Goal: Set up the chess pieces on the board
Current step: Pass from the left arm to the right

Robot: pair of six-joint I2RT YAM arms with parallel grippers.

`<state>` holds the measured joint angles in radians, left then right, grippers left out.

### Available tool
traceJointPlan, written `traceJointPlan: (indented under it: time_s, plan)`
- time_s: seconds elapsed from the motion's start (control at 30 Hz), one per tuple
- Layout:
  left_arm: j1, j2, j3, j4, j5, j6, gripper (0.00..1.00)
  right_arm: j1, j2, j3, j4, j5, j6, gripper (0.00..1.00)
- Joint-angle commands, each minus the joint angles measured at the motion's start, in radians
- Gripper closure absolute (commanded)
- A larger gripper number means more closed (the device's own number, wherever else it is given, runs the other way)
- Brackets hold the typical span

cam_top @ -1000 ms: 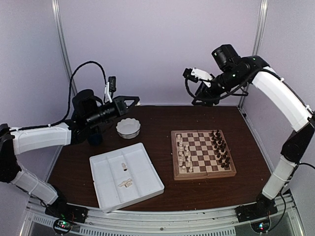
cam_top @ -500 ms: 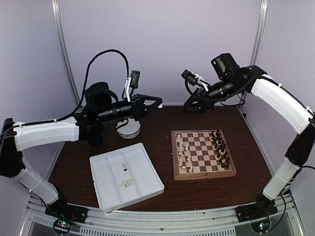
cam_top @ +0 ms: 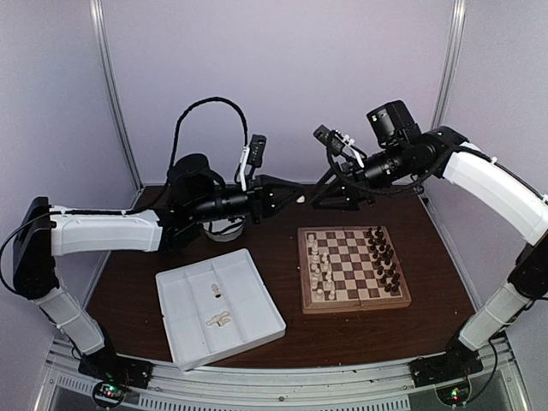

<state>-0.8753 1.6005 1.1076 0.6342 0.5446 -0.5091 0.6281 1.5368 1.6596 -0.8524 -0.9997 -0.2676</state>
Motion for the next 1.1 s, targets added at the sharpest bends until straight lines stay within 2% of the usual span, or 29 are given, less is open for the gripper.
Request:
traceJointPlan:
  time_s: [0.0,0.23,0.47,0.53,0.67,0.87,1.0,1.07]
  plan:
    - [-0.019,0.023,0.051,0.131,0.031,-0.046,1.00,0.003,0.013,0.013,0.069,-0.032,0.036,0.44]
    - [-0.034,0.034,0.078,0.133,0.042,-0.057,1.00,0.010,0.024,0.007,0.094,-0.001,0.060,0.50]
    - [-0.037,0.040,0.084,0.129,0.048,-0.064,1.00,0.010,0.031,0.003,0.105,-0.005,0.065,0.72]
    - [-0.037,0.042,0.085,0.125,0.048,-0.066,1.00,0.010,0.031,0.005,0.108,-0.010,0.068,0.73]
    - [-0.037,0.041,0.081,0.118,0.042,-0.062,1.00,0.010,0.030,0.007,0.111,-0.027,0.071,0.68]
    - [-0.037,0.047,0.083,0.120,0.038,-0.063,1.00,0.010,0.031,0.001,0.105,-0.026,0.066,0.85]
    - [-0.037,0.033,0.113,0.016,0.036,-0.033,0.75,0.010,0.027,-0.006,0.082,0.012,0.032,0.88]
    - [-0.037,0.006,0.144,-0.115,0.000,-0.006,0.68,0.010,0.024,-0.012,0.047,0.056,-0.017,0.89]
